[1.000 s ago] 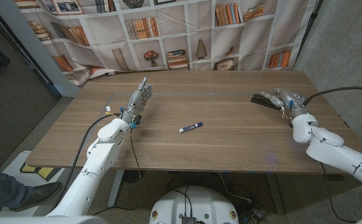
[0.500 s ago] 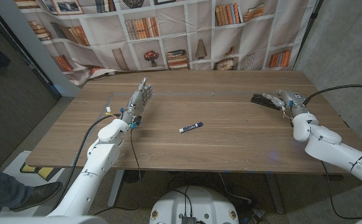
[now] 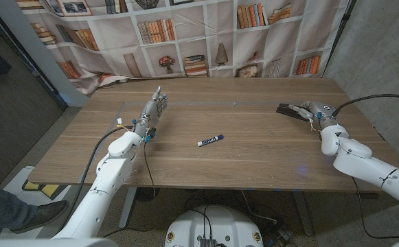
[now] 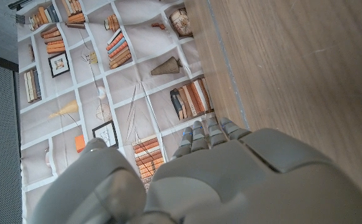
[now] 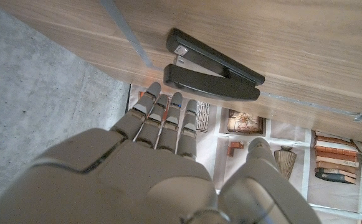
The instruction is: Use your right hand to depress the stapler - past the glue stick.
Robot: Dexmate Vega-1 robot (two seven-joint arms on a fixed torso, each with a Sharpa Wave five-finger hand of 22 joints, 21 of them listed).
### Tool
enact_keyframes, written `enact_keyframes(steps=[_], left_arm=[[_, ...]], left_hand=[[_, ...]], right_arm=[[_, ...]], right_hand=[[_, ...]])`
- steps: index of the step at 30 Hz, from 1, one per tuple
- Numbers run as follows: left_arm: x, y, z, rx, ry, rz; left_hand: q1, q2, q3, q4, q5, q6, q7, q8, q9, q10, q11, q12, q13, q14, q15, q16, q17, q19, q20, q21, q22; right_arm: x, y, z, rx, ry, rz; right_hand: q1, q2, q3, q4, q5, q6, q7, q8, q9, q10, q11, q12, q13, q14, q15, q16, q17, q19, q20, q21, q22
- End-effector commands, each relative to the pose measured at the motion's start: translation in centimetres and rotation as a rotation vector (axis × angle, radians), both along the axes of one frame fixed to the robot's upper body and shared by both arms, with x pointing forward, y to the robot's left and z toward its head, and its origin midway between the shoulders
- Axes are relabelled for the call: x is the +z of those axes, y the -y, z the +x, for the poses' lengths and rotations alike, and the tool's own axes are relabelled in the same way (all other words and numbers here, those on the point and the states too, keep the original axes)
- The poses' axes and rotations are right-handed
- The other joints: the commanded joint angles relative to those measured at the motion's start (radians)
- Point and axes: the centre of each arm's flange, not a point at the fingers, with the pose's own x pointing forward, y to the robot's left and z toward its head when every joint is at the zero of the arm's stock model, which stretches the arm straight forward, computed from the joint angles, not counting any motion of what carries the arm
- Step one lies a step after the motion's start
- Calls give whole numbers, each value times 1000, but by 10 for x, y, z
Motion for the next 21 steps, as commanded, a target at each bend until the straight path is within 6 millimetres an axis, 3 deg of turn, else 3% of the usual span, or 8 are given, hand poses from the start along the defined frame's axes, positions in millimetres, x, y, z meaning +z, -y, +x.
enact_keyframes(steps=[1, 21], left_arm=[[1, -1, 4, -1, -7, -3], [-3, -5, 9, 0, -25, -16]], left_hand=[[2, 3, -5, 3, -1, 7, 4, -3, 2, 2, 3, -3, 2, 5, 2, -2, 3, -1, 3, -6, 4], [3, 5, -9, 3, -3, 8, 5, -6, 3, 3, 3, -6, 3, 6, 3, -4, 3, -1, 3, -8, 4]], right_arm=[[-4, -1, 6, -7, -8, -13], [-14, -8, 15, -31, -48, -76]], right_hand=[[8, 5, 2, -4, -5, 16, 1, 7, 3, 23, -1, 8, 1, 19, 1, 9, 2, 19, -57, 2, 2], [13, 10, 2, -5, -5, 63, -12, 13, 3, 91, -17, 20, 1, 75, -5, 16, 2, 68, -54, 9, 3]])
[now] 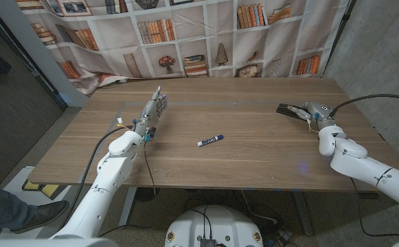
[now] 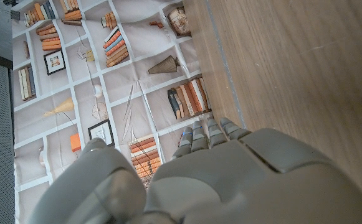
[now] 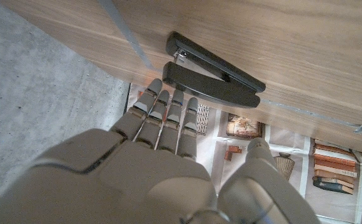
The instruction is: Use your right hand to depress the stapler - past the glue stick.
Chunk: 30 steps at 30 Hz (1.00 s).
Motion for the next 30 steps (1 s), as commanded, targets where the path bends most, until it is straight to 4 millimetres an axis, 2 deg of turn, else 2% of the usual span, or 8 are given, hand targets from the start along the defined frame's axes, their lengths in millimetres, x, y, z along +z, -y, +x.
enact_keyframes(steps=[1, 8, 13, 23, 30], left_arm=[[-3, -4, 4, 4, -16, -13], [-4, -3, 5, 2, -18, -12], [-4, -2, 6, -3, -19, -11], [-3, -3, 4, 6, -9, -13], [-3, -4, 4, 6, -14, -13]], left_hand=[[3, 5, -5, -1, -3, 8, 5, -6, 3, 3, 3, -6, 3, 6, 3, 0, 3, -1, 3, 0, 1], [3, 6, -6, -1, -3, 9, 5, -6, 3, 3, 3, -7, 3, 6, 3, -1, 3, 0, 4, 0, 1], [4, 6, -7, -1, -4, 9, 4, -7, 3, 2, 3, -9, 3, 6, 3, -1, 3, -1, 6, -1, 1], [4, 7, -9, -1, -4, 10, 4, -8, 3, 2, 3, -10, 3, 6, 2, -2, 3, -1, 6, -2, 1], [5, 8, -10, -1, -5, 10, 3, -9, 3, 3, 3, -10, 3, 6, 1, -2, 3, -1, 7, -2, 1]], right_arm=[[-8, -3, 6, -22, -39, -47], [-13, -2, 6, -27, -48, -39], [-20, -1, 7, -23, -34, -22], [-31, 0, 13, -6, -59, 9], [-36, 0, 19, -8, -96, 26]], right_hand=[[9, 6, 2, -5, -5, 13, 2, 6, 3, 10, -2, 7, 4, 11, -5, 5, 2, 14, -51, 3, 3], [9, 7, 3, -5, -5, 19, 1, 7, 3, 13, -2, 6, 4, 17, -7, 5, 2, 21, -51, 4, 3], [10, 9, 3, -5, -5, 45, -7, 12, 3, 43, -2, 10, 3, 46, -17, 8, 2, 49, -56, 10, 3], [14, 6, 1, -7, -5, 79, 0, 15, 2, 80, -7, 11, 2, 103, -34, 15, 1, 104, -71, 23, 3], [16, 9, 2, -7, -5, 97, 3, 19, 2, 100, -1, 14, 2, 121, -34, 15, 1, 119, -72, 25, 2]])
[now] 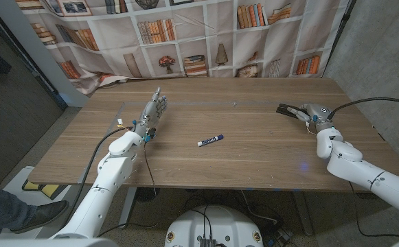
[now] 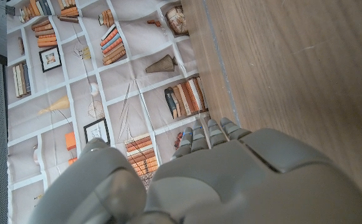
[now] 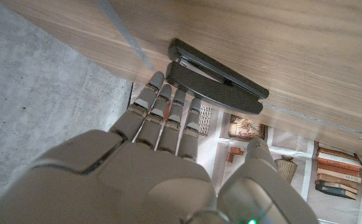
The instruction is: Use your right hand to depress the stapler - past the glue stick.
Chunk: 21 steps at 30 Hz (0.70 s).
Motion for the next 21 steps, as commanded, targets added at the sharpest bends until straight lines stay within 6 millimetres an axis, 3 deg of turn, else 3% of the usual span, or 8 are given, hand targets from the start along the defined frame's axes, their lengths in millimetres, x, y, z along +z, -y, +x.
enact_keyframes(steps=[1, 21], left_arm=[[1, -2, 0, 5, 2, 1], [3, 0, 3, 0, -6, 13]], left_hand=[[2, 5, -5, 4, -1, 4, -2, -5, 3, 3, 3, -3, 3, 6, 2, -2, 3, -2, 8, -3, 1], [3, 7, -8, 4, -2, 3, -2, -8, 3, 2, 3, -5, 3, 5, 1, -3, 3, -2, 7, -4, 1]], right_arm=[[-11, -1, 9, 12, -55, 37], [-37, 0, 20, 2, -144, 53]], right_hand=[[12, 5, 3, -7, -5, 19, 2, 6, 2, 38, -17, 6, 2, 16, -31, 4, 3, 15, -70, 7, 2], [17, 11, 5, -7, -3, 46, 12, 10, 1, 52, -17, 2, 2, 31, -30, -1, 3, 25, -70, 6, 2]])
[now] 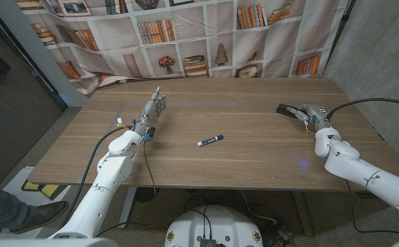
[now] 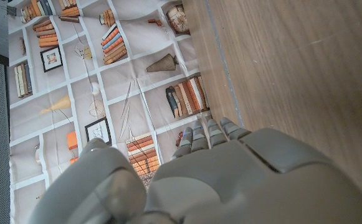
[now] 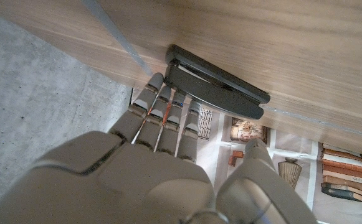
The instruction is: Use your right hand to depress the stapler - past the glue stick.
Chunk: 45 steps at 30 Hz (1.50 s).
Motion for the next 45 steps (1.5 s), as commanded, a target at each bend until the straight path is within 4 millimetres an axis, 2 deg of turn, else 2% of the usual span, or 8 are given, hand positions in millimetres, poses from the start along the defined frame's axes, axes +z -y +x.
enact_keyframes(steps=[1, 7, 16, 25, 30, 45], left_arm=[[0, 1, 1, -2, -8, 10], [1, 2, 1, -1, -10, 12], [1, 5, 3, -10, -14, 13], [-3, 5, 4, -9, -21, 4], [-4, 5, 3, -7, -20, -1], [-4, 6, 3, -11, -15, -5]], left_hand=[[3, 7, -6, 1, -2, 3, -2, 0, 3, 3, 2, -5, 3, 5, 1, -3, 3, -6, 4, -4, 1], [3, 7, -6, 2, -2, 3, -1, 0, 3, 3, 2, -5, 3, 4, 2, -3, 3, -6, 4, -4, 1], [3, 8, -8, 2, -2, 3, -2, -1, 3, 2, 1, -6, 3, 3, 1, -4, 3, -6, 3, -5, 1], [4, 8, -9, 2, -3, 2, -2, -1, 3, 1, 1, -7, 3, 3, 0, -4, 3, -6, 3, -5, 1], [4, 9, -9, 2, -3, 3, -2, -1, 3, 0, 2, -8, 3, 3, -1, -4, 3, -6, 3, -5, 2], [5, 10, -12, 2, -3, 4, -1, -2, 4, 2, -1, -8, 3, 2, 0, -4, 3, -5, 2, -6, 2]], right_arm=[[-25, -1, 8, -2, -89, 21], [-29, -2, 9, -2, -90, 4], [-31, -3, 9, 7, -73, -1], [-30, -5, 9, 20, -62, -19], [-27, -6, 7, 28, -39, -28], [-6, -9, -1, 64, 68, -58]], right_hand=[[8, 2, 1, -3, -3, 18, 7, 7, 2, 43, -25, 6, 1, 13, -27, -1, 3, 5, -67, 3, 2], [11, 7, 4, -3, -2, 67, 13, 19, 1, 77, -22, 10, 1, 33, -25, -2, 3, 16, -65, 2, 2], [16, 9, 4, -3, -3, 175, -4, 38, -1, 184, -31, 24, 0, 133, -43, 8, 3, 96, -69, 20, 3], [20, 13, 7, -3, -4, 223, -9, 42, -1, 233, -41, 25, 0, 186, -60, 9, 3, 138, -76, 29, 4], [21, 15, 7, -3, -4, 236, -13, 44, -2, 244, -43, 24, 0, 202, -62, 10, 3, 148, -80, 32, 5], [25, 17, 10, -4, -5, 219, -15, 30, -2, 238, -46, 12, 0, 208, -66, 3, 3, 150, -80, 30, 5]])
